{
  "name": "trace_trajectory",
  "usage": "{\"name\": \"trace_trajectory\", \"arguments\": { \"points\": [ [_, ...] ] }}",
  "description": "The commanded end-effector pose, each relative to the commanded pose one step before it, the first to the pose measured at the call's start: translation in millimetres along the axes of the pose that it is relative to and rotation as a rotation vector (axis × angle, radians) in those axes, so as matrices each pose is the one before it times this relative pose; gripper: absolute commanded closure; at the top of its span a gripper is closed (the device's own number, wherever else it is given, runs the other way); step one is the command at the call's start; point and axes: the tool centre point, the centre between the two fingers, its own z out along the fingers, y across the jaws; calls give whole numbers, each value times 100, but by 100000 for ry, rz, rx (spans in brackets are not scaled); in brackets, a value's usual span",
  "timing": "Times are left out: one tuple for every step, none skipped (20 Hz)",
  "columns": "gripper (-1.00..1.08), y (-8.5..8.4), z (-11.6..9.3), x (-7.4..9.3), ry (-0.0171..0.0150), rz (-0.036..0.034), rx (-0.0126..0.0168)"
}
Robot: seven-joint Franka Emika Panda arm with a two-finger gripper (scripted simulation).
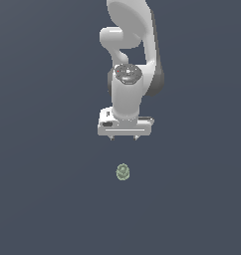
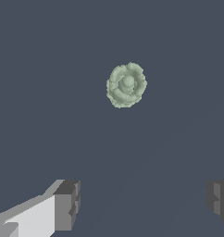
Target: Pick up the object and move it to a goal position.
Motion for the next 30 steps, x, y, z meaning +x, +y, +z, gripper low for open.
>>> {"name": "trace_trajectory", "arguments": {
  "points": [
    [-92, -420, -108, 60, 424, 256, 352],
    [-92, 43, -14, -17, 0, 0, 0],
    [-92, 72, 34, 10, -85, -45, -71],
    [-92, 38, 30, 47, -38, -51, -27],
    [-92, 3, 38, 85, -14, -67, -3],
    [-92, -16, 46, 118, 0, -97, 15],
    [-92, -2, 59, 150, 0, -96, 15],
    [-92, -2, 74, 179, -10, -137, 14],
    [-92, 3, 90, 207, -20, -168, 10],
    [-92, 16, 105, 235, -26, -181, 8],
    [-92, 12, 121, 262, -32, -216, 10],
    [-92, 12, 135, 289, -33, -236, 15],
    [-92, 13, 150, 316, -32, -255, 21],
    [-92, 17, 166, 342, -34, -273, 26],
    [-92, 21, 184, 367, -38, -297, 30],
    [-92, 25, 203, 392, -42, -319, 35],
    [-92, 30, 222, 415, -44, -340, 42],
    [-92, 31, 243, 438, -47, -365, 50],
    [-92, 38, 264, 460, -49, -383, 58],
    [-92, 42, 287, 479, -52, -406, 67],
    [-92, 48, 310, 498, -55, -426, 77],
    [-92, 51, 321, 495, -55, -430, 85],
    [-92, 56, 310, 459, -50, -397, 84],
    [-92, 51, 298, 424, -48, -378, 86],
    [-92, 51, 285, 391, -44, -353, 85],
    [-92, 51, 271, 359, -41, -325, 83],
    [-92, 52, 255, 328, -37, -296, 79],
    [-92, 50, 239, 298, -33, -272, 76],
    [-92, 43, 223, 270, -31, -255, 74],
    [-92, 43, 205, 243, -27, -228, 68]
  ]
}}
